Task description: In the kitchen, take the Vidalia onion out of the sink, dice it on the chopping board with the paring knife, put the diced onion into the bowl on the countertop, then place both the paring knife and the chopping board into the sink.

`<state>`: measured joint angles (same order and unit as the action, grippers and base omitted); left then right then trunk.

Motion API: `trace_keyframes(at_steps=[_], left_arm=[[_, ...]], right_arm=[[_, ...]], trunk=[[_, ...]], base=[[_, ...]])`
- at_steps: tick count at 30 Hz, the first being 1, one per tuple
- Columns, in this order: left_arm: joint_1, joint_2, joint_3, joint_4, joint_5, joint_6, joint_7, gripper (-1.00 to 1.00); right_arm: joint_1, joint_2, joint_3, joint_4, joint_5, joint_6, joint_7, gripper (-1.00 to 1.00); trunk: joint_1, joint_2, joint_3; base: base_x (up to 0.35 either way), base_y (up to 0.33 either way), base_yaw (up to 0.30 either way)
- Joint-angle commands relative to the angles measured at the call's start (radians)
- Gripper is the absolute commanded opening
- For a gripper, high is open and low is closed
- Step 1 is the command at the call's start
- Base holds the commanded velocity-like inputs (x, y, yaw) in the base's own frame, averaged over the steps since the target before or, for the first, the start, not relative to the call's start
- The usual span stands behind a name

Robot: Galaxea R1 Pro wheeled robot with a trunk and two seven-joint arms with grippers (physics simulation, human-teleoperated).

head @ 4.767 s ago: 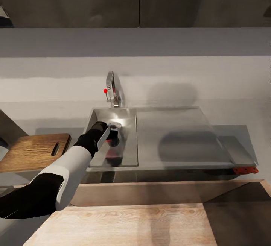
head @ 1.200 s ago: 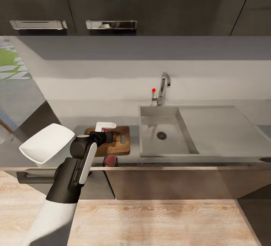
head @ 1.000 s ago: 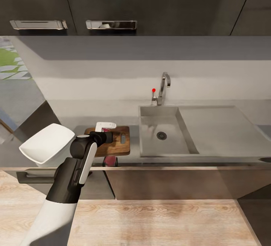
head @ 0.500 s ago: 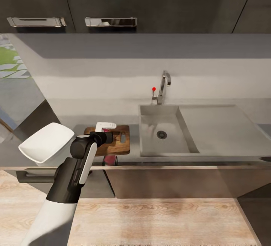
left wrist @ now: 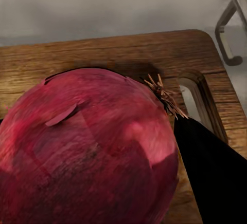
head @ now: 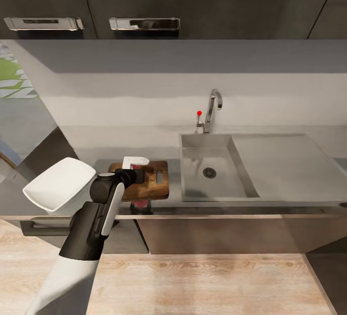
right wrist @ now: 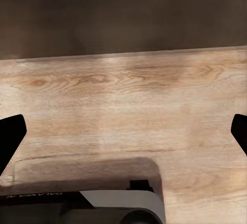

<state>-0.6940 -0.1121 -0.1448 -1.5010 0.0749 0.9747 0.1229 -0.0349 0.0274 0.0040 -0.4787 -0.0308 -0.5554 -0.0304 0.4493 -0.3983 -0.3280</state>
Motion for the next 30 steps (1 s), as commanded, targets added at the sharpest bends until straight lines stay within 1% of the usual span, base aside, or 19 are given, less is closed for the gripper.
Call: trace_keyframes(at_steps=[1, 13, 30], left_arm=[[-0.001, 0.0, -0.001, -0.001, 0.008, 0.004, 0.009, -1.0], [-0.001, 0.0, -0.001, -0.001, 0.008, 0.004, 0.009, -1.0], [-0.001, 0.0, -0.001, -0.001, 0.008, 0.004, 0.009, -1.0]], right_arm=[[0.0, 0.0, 0.001, 0.0, -0.003, -0.003, -0.002, 1.0], [0.0, 0.0, 0.001, 0.0, -0.003, 0.0, -0.002, 1.0], [0.0, 0.0, 0.001, 0.0, -0.003, 0.0, -0.002, 1.0]], trunk=[[0.001, -0.002, -0.002], [0.001, -0.002, -0.004], [0.001, -0.002, -0.027]], base=[[0.114, 0.099, 0.0], [0.015, 0.013, 0.0], [0.0, 0.0, 0.0]])
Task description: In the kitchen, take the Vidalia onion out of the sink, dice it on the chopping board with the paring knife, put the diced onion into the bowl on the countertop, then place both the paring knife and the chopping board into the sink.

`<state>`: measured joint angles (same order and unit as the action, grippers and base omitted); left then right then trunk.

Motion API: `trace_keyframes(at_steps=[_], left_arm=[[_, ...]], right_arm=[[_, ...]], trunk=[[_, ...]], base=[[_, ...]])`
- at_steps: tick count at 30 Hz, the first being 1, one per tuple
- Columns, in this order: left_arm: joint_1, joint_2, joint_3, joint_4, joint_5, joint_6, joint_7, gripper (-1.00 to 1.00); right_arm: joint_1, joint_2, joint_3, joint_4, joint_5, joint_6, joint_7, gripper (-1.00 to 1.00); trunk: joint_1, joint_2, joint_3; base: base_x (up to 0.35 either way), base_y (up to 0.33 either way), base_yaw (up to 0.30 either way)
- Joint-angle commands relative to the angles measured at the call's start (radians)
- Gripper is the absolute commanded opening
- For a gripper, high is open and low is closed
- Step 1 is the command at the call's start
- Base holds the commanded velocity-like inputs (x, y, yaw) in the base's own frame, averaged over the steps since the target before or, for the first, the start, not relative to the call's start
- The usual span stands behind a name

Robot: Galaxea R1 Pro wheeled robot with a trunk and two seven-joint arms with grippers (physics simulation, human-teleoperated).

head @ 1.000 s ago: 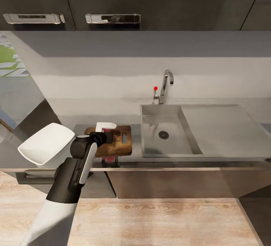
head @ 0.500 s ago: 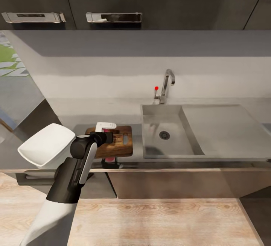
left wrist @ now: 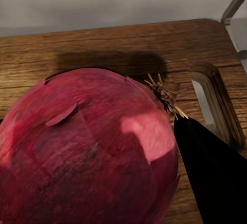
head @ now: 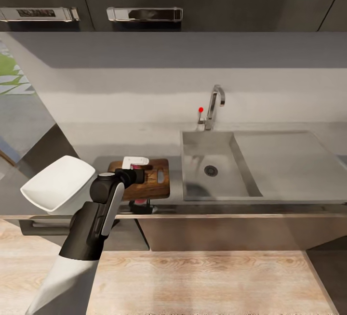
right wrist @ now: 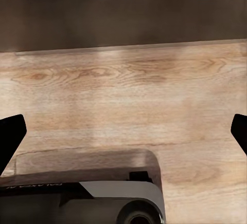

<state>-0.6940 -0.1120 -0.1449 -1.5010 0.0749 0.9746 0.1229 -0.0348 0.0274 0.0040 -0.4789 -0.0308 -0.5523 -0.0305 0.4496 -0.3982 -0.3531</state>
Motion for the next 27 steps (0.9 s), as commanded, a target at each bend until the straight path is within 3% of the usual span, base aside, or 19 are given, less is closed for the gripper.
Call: trace_keyframes(at_steps=[1, 27], left_arm=[[-0.001, 0.0, -0.001, -0.001, 0.008, 0.004, 0.009, -1.0], [-0.001, 0.001, -0.001, -0.001, 0.008, 0.004, 0.009, -1.0]], right_arm=[[0.0, 0.0, 0.001, 0.0, -0.003, -0.003, -0.002, 1.0], [0.0, 0.0, 0.001, 0.0, -0.003, -0.005, -0.002, 1.0]], trunk=[[0.0, -0.002, -0.003], [0.0, -0.002, -0.025]], base=[[0.0, 0.0, 0.0], [0.0, 0.0, 0.0]])
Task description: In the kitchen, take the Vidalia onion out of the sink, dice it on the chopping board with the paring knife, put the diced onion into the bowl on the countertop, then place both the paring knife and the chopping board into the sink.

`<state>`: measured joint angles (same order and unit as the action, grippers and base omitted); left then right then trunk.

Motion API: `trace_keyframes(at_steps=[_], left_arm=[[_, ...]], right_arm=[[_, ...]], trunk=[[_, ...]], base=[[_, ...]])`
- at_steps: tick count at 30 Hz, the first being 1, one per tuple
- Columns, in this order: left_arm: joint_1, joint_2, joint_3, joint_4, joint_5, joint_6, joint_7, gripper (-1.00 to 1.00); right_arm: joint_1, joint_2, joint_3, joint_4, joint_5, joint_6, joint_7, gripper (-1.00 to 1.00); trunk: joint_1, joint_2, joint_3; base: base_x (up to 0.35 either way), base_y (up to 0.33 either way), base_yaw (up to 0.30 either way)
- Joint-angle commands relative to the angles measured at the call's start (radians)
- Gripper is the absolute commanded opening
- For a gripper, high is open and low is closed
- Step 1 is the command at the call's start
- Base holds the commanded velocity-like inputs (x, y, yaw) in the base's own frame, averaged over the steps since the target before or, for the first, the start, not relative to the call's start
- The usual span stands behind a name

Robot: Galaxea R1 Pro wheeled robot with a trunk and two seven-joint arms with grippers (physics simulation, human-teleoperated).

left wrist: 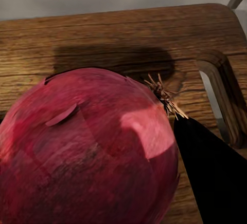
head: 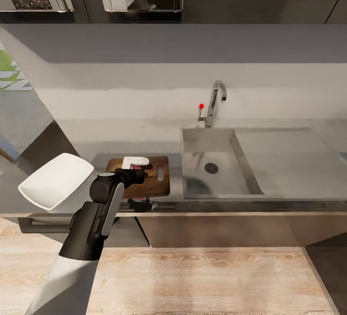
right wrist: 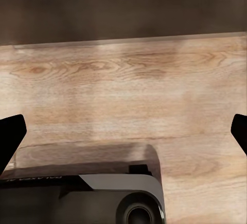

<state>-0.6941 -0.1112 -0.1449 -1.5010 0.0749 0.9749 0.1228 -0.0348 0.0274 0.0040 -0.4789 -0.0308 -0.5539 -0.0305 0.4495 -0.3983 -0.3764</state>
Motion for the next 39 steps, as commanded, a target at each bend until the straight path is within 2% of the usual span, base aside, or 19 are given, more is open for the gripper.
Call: trace_keyframes(at_steps=[1, 11, 39], left_arm=[[-0.001, 0.0, -0.001, -0.001, 0.008, 0.004, 0.009, -1.0], [-0.001, 0.001, -0.001, -0.001, 0.008, 0.004, 0.009, -1.0], [-0.001, 0.001, -0.001, 0.0, 0.008, 0.004, 0.009, -1.0]], right_arm=[[0.0, 0.0, 0.001, 0.0, -0.003, -0.003, -0.002, 1.0], [0.0, 0.0, 0.001, 0.0, -0.003, -0.004, -0.002, 1.0], [0.0, 0.0, 0.001, 0.0, -0.003, -0.002, -0.002, 1.0]], trunk=[[0.0, -0.002, -0.003], [0.0, -0.002, -0.017], [0.0, -0.002, -0.024]], base=[[0.0, 0.0, 0.0], [0.0, 0.0, 0.0], [0.009, 0.008, 0.0]])
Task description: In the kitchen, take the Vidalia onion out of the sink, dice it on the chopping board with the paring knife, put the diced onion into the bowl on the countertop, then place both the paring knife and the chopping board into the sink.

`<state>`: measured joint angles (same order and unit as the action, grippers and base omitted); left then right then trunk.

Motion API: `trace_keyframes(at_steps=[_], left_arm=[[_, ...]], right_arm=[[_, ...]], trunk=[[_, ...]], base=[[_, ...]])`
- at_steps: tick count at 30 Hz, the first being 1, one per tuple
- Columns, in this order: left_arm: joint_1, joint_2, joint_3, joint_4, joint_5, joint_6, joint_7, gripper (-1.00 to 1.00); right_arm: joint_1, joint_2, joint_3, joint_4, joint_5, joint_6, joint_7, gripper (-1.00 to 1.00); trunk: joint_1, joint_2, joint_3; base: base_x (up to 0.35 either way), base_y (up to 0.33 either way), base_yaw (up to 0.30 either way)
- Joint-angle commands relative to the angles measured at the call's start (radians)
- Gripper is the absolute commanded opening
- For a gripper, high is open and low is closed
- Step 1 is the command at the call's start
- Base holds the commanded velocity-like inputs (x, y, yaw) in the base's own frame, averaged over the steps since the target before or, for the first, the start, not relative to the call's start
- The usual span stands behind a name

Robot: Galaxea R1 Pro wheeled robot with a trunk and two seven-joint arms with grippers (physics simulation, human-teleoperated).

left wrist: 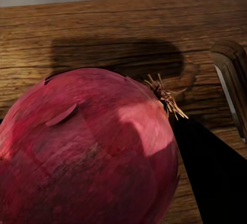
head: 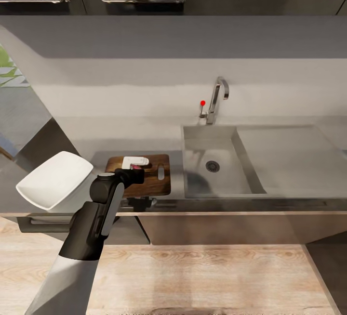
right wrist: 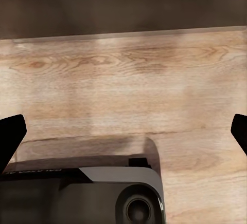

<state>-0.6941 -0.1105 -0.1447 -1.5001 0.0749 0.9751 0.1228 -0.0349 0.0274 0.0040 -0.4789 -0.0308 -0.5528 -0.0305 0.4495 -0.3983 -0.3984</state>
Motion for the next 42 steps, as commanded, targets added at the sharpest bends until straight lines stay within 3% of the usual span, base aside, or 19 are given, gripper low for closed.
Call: trace_keyframes(at_steps=[1, 42], left_arm=[[-0.001, 0.0, -0.001, -0.001, 0.008, 0.004, 0.009, -1.0], [-0.001, 0.0, -0.001, 0.0, 0.008, 0.004, 0.009, -1.0]], right_arm=[[0.0, 0.0, 0.001, 0.0, -0.003, -0.003, -0.002, 1.0], [0.0, 0.0, 0.001, 0.0, -0.003, -0.005, -0.002, 1.0]], trunk=[[0.0, -0.002, -0.003], [0.0, -0.002, -0.035]], base=[[0.0, 0.0, 0.0], [0.03, 0.025, 0.0]])
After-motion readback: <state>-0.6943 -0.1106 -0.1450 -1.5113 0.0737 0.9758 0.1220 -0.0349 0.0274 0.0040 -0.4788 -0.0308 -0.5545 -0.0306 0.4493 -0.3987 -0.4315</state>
